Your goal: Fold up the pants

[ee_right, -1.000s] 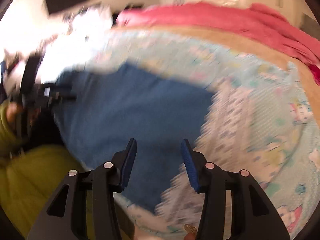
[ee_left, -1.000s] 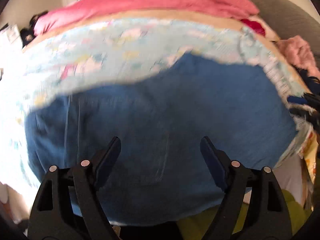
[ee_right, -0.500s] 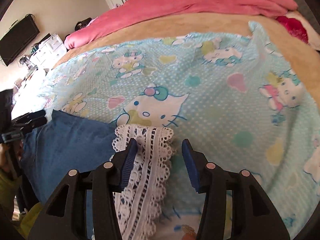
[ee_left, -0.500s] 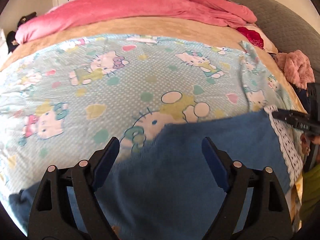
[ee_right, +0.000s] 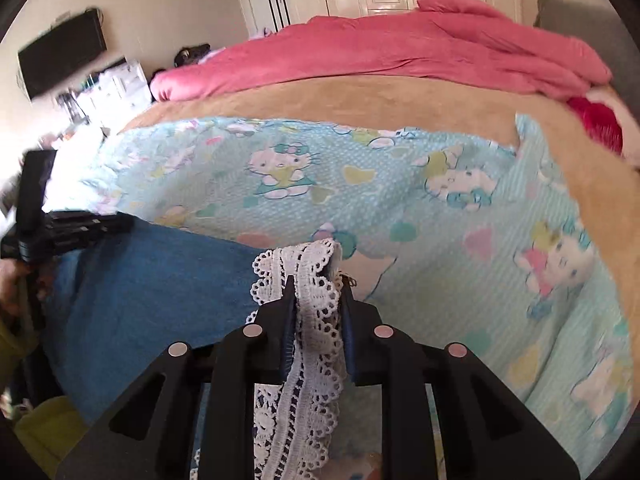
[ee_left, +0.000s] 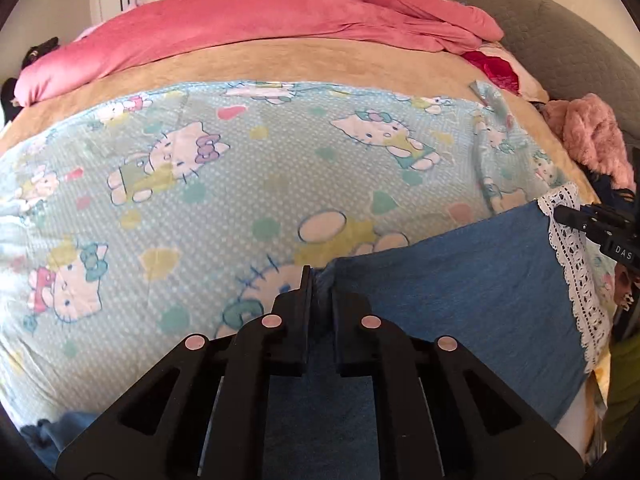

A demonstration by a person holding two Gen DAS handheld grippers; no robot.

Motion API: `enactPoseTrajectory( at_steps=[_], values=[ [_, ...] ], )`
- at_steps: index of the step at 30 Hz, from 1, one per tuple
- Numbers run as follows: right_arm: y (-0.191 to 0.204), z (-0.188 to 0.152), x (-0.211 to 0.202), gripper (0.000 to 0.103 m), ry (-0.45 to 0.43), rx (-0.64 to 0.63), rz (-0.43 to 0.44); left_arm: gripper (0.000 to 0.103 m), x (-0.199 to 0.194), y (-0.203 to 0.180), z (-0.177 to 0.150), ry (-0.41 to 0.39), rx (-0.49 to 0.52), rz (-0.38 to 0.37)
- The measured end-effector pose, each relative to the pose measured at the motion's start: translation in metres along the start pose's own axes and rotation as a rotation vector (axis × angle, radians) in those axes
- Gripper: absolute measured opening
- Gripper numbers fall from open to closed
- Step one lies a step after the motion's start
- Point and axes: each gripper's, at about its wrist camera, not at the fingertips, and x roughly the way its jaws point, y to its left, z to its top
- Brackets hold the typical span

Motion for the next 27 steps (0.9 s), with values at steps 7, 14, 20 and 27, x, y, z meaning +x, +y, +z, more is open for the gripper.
enactPoseTrajectory(
  at_steps=[7, 14, 20, 27],
  values=[
    [-0.006, -0.013, 0.040, 0.022, 0.108, 0.001, -0.055, 0.011, 0.026, 0.008, -0.014, 0.008, 0.009, 0.058],
    [-0.017, -0.017, -0.003, 0.047, 0.022, 0.064, -0.137, 0.040, -0.018, 0.029, -0.026, -0.057, -0.056, 0.075],
    [0.005, -0.042, -0.055, 0.059, -0.068, 0.054, -0.103, 0.075, -0.080, 0.035, -0.050, -0.152, -0.060, 0.111],
    [0.059, -0.069, -0.074, 0.065, -0.075, -0.065, -0.094, 0.093, -0.124, 0.051, -0.094, -0.204, -0.113, 0.196]
  ],
)
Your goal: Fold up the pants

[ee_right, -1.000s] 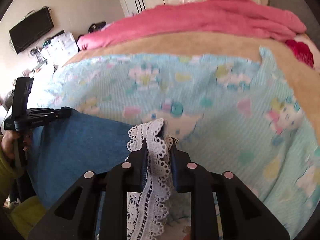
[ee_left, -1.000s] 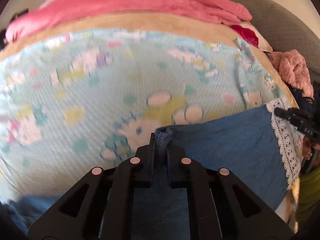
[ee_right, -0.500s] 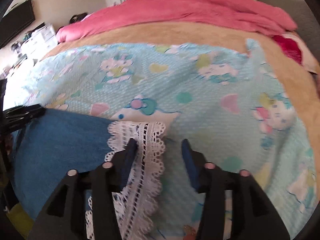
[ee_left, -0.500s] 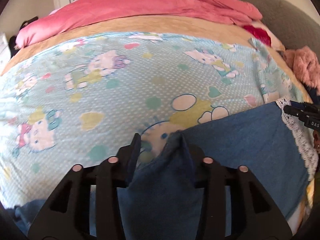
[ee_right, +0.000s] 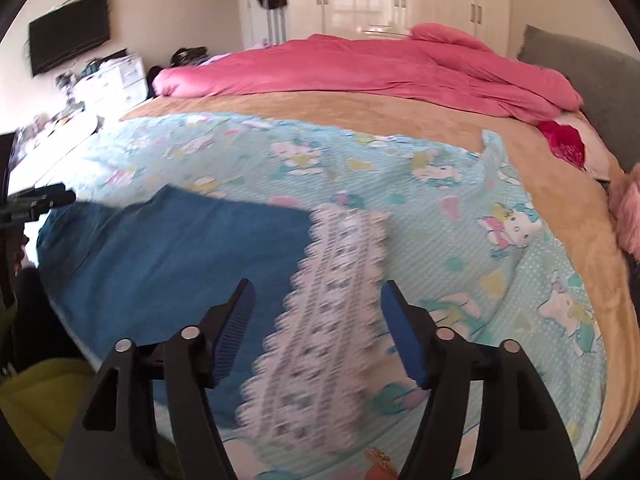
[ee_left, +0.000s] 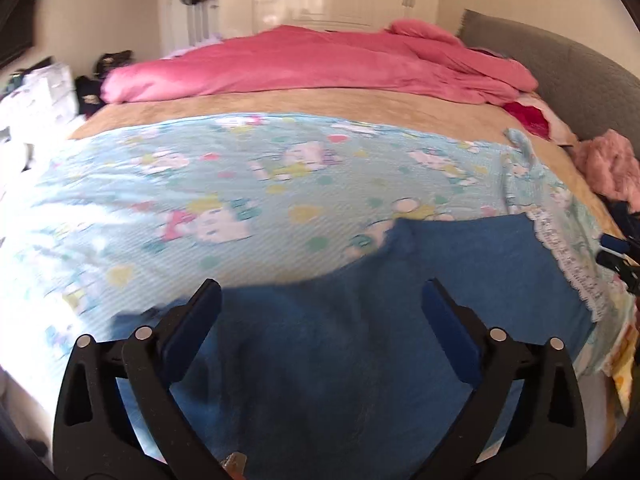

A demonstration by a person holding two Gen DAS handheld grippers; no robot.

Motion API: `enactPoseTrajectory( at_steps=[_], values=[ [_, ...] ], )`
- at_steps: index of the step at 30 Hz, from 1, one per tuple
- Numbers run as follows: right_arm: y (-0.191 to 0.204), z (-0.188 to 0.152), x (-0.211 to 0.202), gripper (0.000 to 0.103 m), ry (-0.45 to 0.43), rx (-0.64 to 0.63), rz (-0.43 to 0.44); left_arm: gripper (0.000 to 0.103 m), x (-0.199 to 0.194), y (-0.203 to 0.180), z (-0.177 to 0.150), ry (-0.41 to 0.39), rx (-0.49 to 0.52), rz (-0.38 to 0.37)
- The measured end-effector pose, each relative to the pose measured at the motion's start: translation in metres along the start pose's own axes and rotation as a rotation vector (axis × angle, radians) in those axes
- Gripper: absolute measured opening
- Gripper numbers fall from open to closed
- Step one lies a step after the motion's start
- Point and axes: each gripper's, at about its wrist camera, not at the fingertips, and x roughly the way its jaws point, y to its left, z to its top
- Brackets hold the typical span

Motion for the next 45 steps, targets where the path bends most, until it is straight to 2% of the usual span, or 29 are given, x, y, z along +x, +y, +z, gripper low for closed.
enactPoseTrajectory(
  at_steps=[1, 4, 9, 10, 12, 13, 16, 18, 19, 25, 29, 30, 35, 38, 41, 45],
  values=[
    [0.010, -0.004, 0.000, 0.065, 0.008, -0.021, 0.007, 0.093, -0.005, 0.006, -0.006, 0.007, -0.016, 0.028],
    [0.040, -0.011, 0.008, 0.066, 0.027, -0.092, 0.013, 0.093, -0.010, 0.010, -0.015, 0.035, -0.027, 0.036],
    [0.076, -0.008, 0.025, 0.067, 0.055, -0.159, 0.051, 0.093, 0.009, -0.022, -0.028, 0.088, 0.056, -0.067],
    [0.078, -0.008, 0.029, 0.067, 0.064, -0.167, 0.062, 0.093, 0.016, -0.026, -0.032, 0.109, 0.068, -0.058],
    [0.076, -0.012, 0.044, 0.067, 0.140, -0.171, 0.020, 0.093, 0.041, -0.024, -0.044, 0.219, 0.092, 0.050],
    [0.070, -0.017, 0.051, 0.067, 0.189, -0.166, -0.002, 0.094, 0.049, -0.017, -0.050, 0.246, 0.093, 0.091],
    [0.048, -0.029, 0.048, 0.067, 0.221, -0.105, 0.003, 0.094, 0.044, 0.007, -0.054, 0.230, 0.019, 0.033],
    [0.038, -0.035, 0.040, 0.067, 0.227, -0.093, -0.031, 0.094, 0.039, 0.016, -0.054, 0.221, 0.004, 0.022],
    [0.035, -0.038, 0.037, 0.067, 0.228, -0.080, -0.020, 0.094, 0.039, 0.018, -0.054, 0.219, -0.003, 0.013],
    [0.037, -0.042, 0.034, 0.067, 0.213, -0.069, -0.029, 0.094, 0.036, 0.015, -0.057, 0.208, 0.000, 0.017],
    [0.040, -0.038, 0.014, 0.068, 0.145, -0.066, -0.001, 0.094, 0.019, 0.014, -0.049, 0.171, -0.044, -0.002],
    [0.041, -0.035, 0.008, 0.073, 0.123, -0.061, 0.012, 0.094, 0.015, 0.013, -0.046, 0.160, -0.044, 0.002],
    [0.054, -0.023, -0.013, 0.074, 0.049, -0.074, 0.057, 0.094, -0.010, -0.005, -0.031, 0.092, -0.034, -0.039],
    [0.065, -0.017, -0.019, 0.080, 0.016, -0.086, 0.081, 0.094, -0.018, -0.023, -0.027, 0.067, -0.014, -0.074],
    [0.075, -0.015, -0.020, 0.085, 0.003, -0.091, 0.087, 0.094, -0.022, -0.040, -0.025, 0.052, 0.009, -0.101],
    [0.086, -0.011, -0.017, 0.085, 0.001, -0.085, 0.116, 0.094, -0.017, -0.062, -0.026, 0.072, 0.051, -0.121]
  ],
)
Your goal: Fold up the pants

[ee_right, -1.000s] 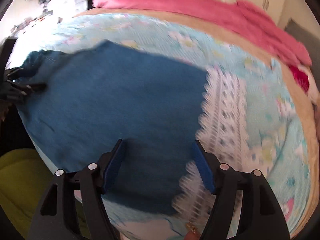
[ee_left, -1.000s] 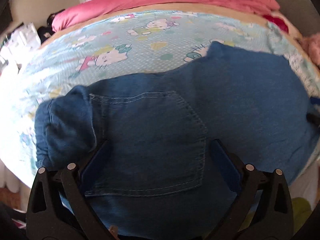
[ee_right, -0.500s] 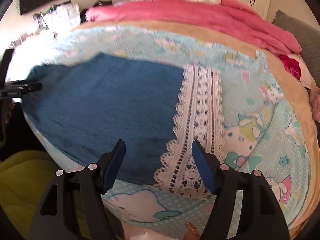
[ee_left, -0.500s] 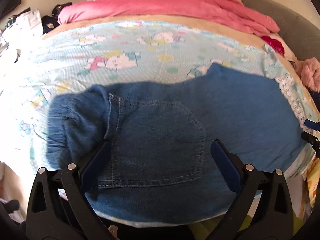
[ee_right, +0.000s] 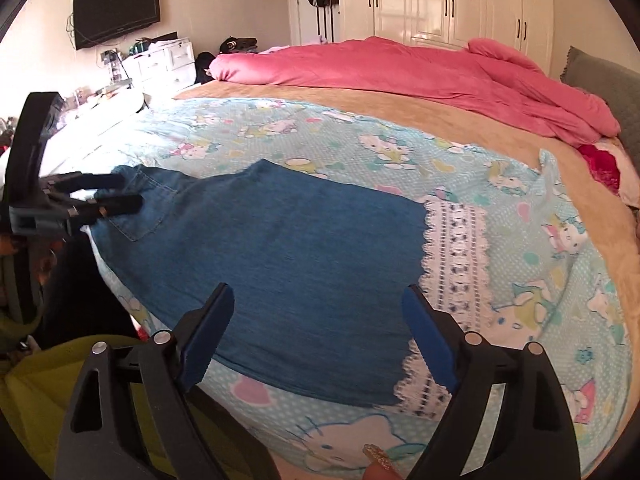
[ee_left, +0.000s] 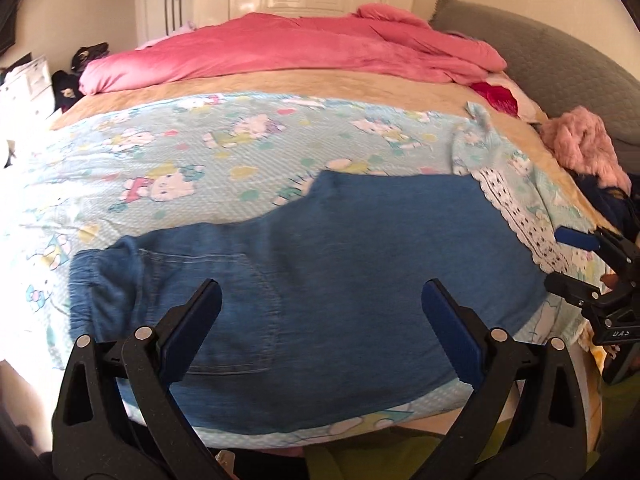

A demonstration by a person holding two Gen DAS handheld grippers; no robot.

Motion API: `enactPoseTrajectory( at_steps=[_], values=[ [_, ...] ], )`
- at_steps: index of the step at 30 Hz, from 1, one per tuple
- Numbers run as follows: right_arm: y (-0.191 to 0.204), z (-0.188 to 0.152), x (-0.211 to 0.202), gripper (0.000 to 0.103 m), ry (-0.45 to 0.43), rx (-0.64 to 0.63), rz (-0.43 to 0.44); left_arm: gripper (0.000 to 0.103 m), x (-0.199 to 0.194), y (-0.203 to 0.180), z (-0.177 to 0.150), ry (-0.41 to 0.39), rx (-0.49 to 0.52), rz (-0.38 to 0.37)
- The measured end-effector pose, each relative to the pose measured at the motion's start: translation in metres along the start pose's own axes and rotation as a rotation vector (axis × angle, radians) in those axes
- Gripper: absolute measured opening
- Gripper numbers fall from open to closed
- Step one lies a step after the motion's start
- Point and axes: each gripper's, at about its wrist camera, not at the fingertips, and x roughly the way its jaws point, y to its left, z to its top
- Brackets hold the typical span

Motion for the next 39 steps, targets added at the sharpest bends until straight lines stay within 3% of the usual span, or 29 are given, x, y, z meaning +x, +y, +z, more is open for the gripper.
enactPoseTrajectory(
  at_steps=[8, 15, 18, 22, 30, 39],
  values=[
    [-0.001, -0.004, 0.015, 0.085, 0.040, 0.006, -0.010, 0.094, 0.032, -0.029, -0.016, 0.092, 0.100, -0.009],
    [-0.014, -0.032, 0.049, 0.085, 0.200, 0.062, -0.031, 0.094, 0.062, -0.022, -0.041, 0.219, 0.098, 0.013],
    [-0.006, -0.035, 0.048, 0.085, 0.191, 0.012, -0.062, 0.094, 0.061, -0.021, -0.042, 0.210, 0.097, 0.011],
    [-0.014, -0.030, 0.033, 0.085, 0.129, 0.066, -0.022, 0.094, 0.050, -0.022, -0.037, 0.183, 0.094, 0.010],
    [-0.040, -0.021, 0.000, 0.085, 0.023, 0.131, -0.065, 0.094, 0.019, -0.035, -0.018, 0.081, 0.110, 0.007],
    [-0.073, -0.012, -0.034, 0.085, -0.078, 0.199, -0.133, 0.094, 0.008, -0.056, 0.017, 0.037, 0.120, -0.020]
  ],
)
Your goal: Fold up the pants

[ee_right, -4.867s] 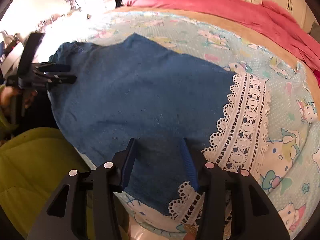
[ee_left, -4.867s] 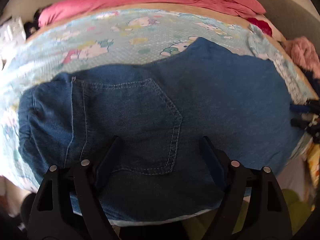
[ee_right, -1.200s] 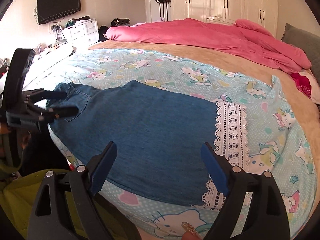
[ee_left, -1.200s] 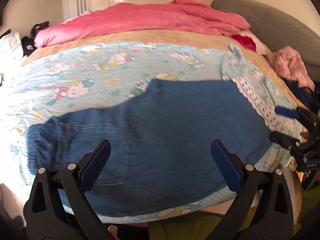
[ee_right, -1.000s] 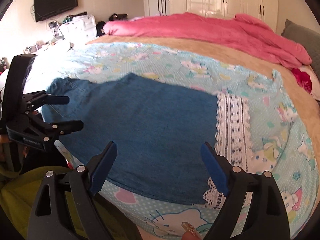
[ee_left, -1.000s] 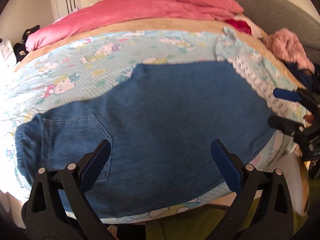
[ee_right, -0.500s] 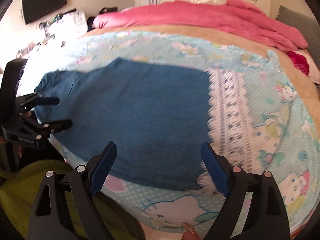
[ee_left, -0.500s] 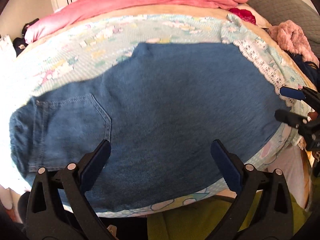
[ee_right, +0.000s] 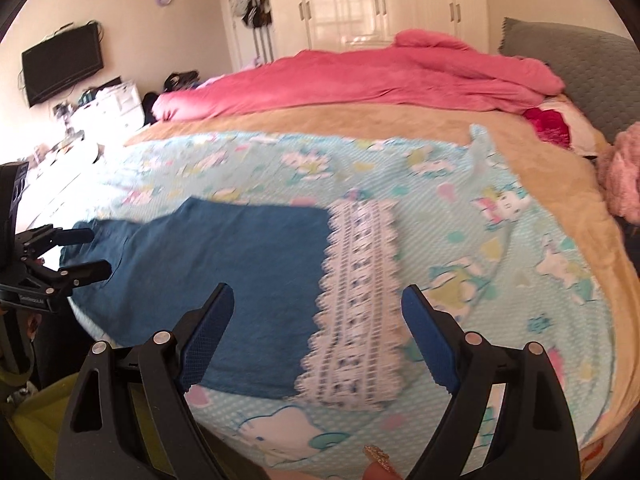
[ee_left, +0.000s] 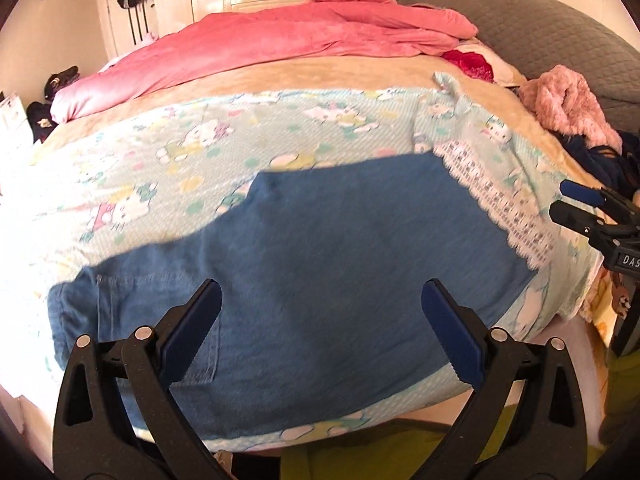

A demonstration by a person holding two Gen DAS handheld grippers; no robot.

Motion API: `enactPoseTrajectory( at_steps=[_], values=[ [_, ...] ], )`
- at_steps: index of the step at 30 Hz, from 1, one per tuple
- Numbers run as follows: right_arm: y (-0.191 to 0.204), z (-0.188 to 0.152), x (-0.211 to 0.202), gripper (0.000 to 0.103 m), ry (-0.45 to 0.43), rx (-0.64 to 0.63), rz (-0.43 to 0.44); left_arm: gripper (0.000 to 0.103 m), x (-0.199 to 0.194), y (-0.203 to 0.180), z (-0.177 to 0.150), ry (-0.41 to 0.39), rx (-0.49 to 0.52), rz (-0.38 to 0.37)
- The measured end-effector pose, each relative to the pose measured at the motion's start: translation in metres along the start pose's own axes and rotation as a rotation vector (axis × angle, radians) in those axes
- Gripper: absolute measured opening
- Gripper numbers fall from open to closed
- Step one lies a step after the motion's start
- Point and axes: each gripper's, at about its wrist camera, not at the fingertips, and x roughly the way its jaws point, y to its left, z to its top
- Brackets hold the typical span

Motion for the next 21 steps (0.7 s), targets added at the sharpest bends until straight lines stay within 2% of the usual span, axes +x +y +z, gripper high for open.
enactPoseTrajectory(
  at_steps=[7, 9, 21],
  values=[
    [-0.029, 0.003, -0.020, 0.085, -0.058, 0.053, -0.050, 0.094, 0.006, -0.029, 0.034, -0.017, 0.061, -0.024],
    [-0.036, 0.002, -0.023, 0.096, -0.069, 0.069, -0.065, 0.094, 0.008, -0.037, 0.041, -0.021, 0.074, -0.038],
    [-0.061, -0.005, -0.036, 0.096, -0.106, 0.122, -0.085, 0.094, 0.031, -0.080, 0.080, -0.016, 0.166, -0.084]
  ],
)
